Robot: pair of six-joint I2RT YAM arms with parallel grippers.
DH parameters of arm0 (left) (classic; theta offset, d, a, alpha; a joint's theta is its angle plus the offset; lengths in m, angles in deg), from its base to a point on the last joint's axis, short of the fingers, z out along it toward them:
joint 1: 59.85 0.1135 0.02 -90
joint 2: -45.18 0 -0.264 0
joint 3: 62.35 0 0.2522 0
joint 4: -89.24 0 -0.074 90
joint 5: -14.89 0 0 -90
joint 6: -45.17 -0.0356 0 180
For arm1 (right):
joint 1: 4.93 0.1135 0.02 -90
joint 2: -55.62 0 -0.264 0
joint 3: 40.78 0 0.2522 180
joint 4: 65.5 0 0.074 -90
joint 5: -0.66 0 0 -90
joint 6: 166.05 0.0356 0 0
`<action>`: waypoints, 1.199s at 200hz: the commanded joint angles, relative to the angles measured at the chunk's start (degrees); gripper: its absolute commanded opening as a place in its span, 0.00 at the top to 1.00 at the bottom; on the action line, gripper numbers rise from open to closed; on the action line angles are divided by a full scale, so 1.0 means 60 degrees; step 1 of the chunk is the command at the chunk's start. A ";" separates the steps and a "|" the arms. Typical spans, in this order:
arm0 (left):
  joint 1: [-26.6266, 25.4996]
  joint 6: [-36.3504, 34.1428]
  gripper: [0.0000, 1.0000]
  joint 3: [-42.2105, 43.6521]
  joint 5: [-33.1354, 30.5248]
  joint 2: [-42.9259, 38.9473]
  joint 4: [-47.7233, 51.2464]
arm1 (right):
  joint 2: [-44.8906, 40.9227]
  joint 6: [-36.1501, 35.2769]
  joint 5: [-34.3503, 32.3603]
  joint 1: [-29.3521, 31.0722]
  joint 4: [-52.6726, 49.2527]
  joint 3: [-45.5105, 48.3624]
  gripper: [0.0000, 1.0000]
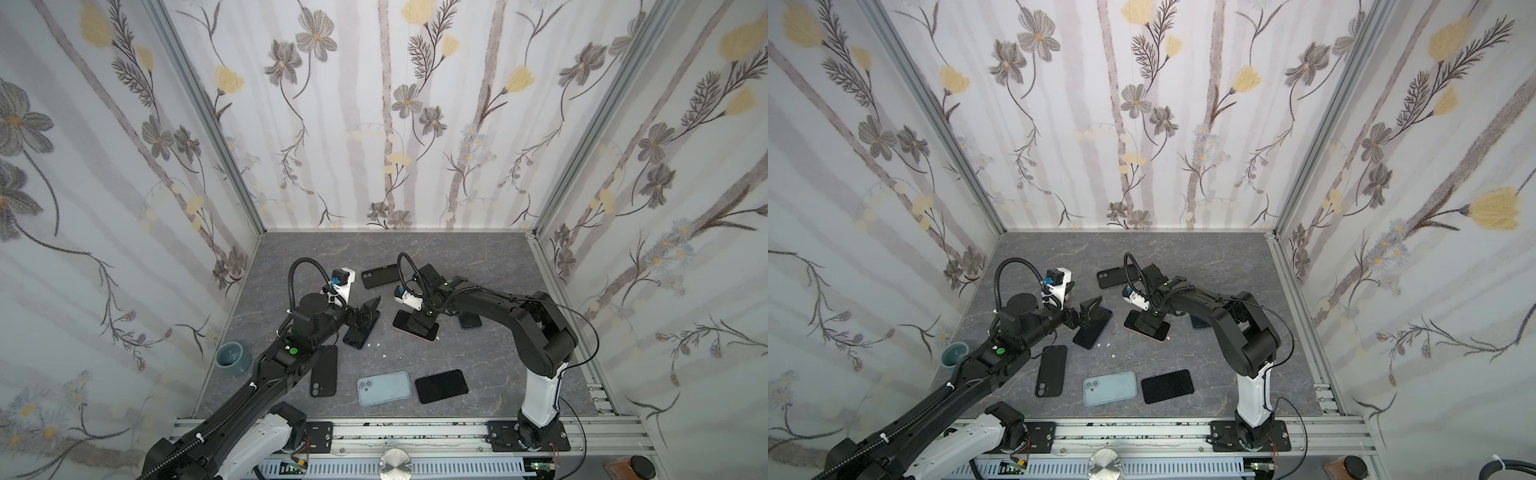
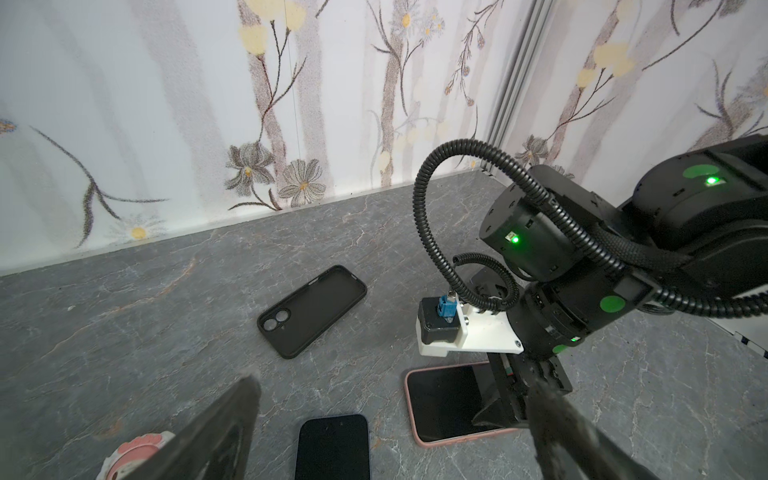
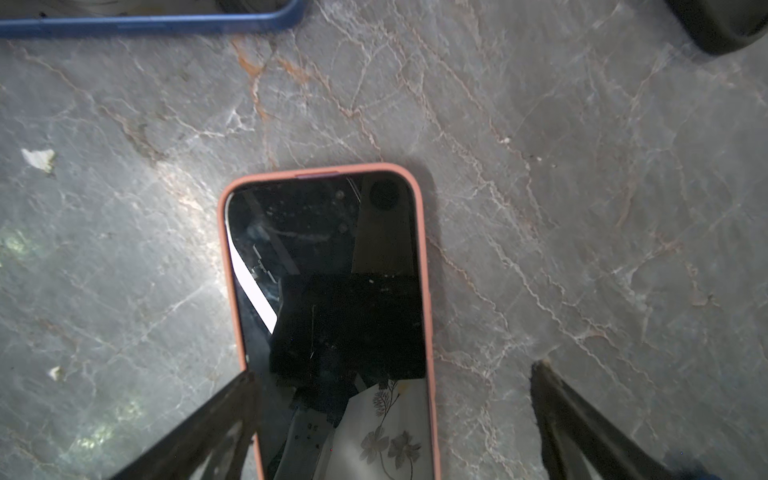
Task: Put the phone into the phone case
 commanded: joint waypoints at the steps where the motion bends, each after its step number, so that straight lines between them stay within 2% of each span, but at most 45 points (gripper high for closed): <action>1: 0.0019 -0.0074 0.00 0.0120 0.0007 -0.0129 0.0129 | 0.0053 -0.0154 0.0194 -0.0064 -0.0383 -0.0063 0.00; 84: 0.0013 -0.0306 0.00 0.0143 0.0284 -0.0179 0.0592 | -0.0142 -0.0135 0.0219 -0.0232 -0.0537 -0.0263 0.00; 130: 0.0017 -0.0450 0.00 0.0442 0.0029 -0.0414 0.0696 | -0.0249 -0.0166 0.0079 -0.0312 -0.0572 -0.0196 0.00; 182: 0.0028 -0.0432 0.00 0.0691 -0.0167 -0.0720 0.0560 | 0.0077 -0.0062 0.0573 -0.0353 -0.0921 -0.0261 0.00; 240: 0.0006 -0.0410 0.00 0.0731 -0.0251 -0.0863 0.0575 | -0.0387 0.0415 0.0903 0.0016 -0.0926 0.0032 0.00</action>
